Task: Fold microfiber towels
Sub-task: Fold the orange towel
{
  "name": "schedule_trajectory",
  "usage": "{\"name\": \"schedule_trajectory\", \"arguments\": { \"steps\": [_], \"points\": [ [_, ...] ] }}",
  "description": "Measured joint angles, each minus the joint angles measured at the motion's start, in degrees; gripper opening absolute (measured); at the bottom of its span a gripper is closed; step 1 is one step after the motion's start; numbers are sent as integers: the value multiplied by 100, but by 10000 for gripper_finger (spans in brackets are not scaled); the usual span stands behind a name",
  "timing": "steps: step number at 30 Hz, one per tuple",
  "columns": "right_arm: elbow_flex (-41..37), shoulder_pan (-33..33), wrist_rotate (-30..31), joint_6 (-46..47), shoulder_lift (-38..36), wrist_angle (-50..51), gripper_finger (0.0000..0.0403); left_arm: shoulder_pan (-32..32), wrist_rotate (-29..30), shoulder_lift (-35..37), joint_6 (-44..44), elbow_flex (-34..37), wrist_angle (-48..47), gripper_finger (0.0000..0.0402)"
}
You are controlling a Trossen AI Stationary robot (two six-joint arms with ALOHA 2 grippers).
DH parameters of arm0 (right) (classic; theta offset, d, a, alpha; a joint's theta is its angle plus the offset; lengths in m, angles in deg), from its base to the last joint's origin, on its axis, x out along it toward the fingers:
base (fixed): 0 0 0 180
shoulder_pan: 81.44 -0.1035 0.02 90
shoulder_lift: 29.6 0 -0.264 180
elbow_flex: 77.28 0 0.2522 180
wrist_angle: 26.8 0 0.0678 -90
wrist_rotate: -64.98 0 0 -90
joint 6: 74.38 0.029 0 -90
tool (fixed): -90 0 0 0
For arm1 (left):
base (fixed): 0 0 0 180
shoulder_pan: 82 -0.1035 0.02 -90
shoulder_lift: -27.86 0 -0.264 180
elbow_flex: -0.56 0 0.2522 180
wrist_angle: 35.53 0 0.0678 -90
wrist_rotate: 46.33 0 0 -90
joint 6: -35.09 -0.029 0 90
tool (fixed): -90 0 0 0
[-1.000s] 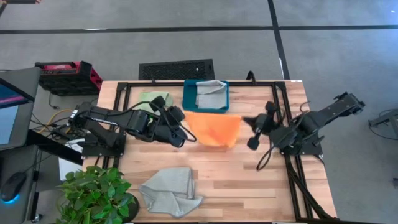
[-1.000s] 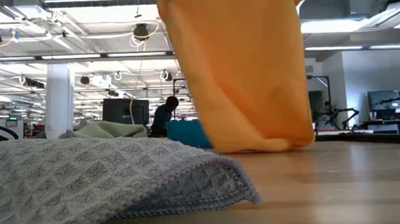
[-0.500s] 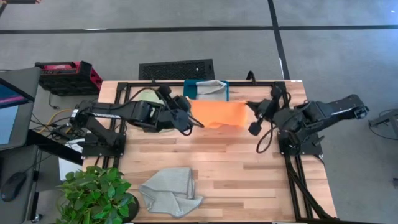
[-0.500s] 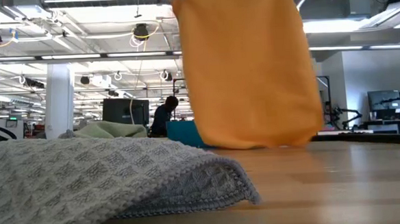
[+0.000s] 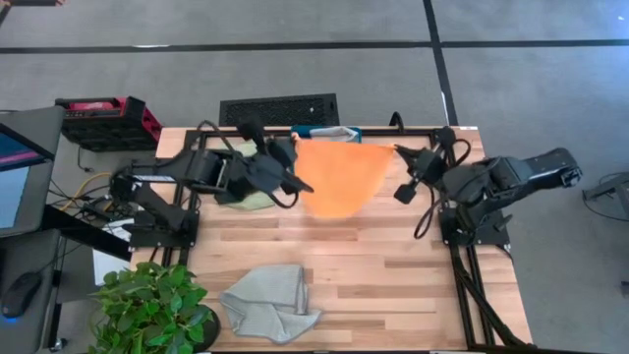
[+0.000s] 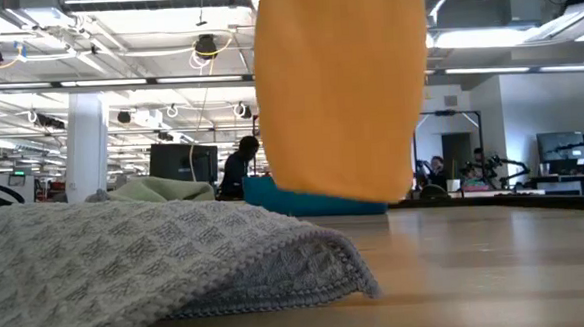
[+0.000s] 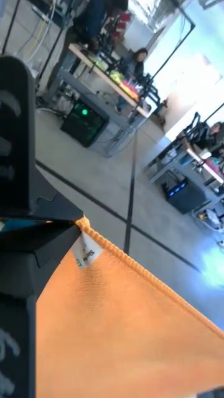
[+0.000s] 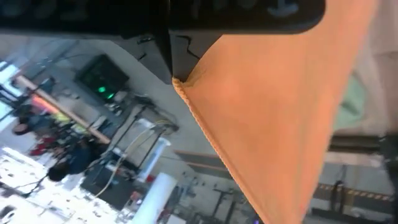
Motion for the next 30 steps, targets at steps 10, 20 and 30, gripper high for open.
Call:
{"name": "schedule_trajectory", "arguments": {
  "steps": [10,20,30],
  "points": [
    [31,291,-9,-440,20,-349,1,-235,-433,-3,-149,29,-200,0],
    [20,-656,-60,1752,684,1610,1,313,-813,-168,1753,71,-1963,0],
    [11,-1574,-1017,3521,1528,2278,2,1185,-1309,-974,3436,84,-2967,0]
  ]
}}
